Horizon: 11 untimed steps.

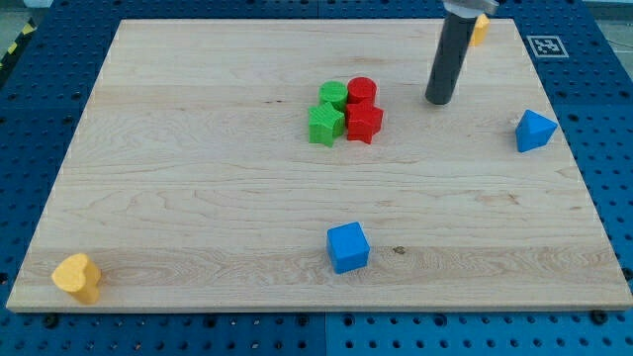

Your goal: Slightly push the blue triangle vertical below the yellow hexagon

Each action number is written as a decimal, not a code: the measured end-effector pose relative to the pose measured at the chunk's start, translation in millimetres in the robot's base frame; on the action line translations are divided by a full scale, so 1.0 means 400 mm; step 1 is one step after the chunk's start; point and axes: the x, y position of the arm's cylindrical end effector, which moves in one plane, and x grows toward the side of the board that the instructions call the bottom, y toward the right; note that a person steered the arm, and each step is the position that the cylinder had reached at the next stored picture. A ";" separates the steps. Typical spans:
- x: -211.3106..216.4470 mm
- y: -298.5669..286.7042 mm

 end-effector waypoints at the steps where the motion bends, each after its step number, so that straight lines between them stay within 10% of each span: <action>1: 0.000 0.073; 7: 0.082 0.363; 11: 0.186 0.271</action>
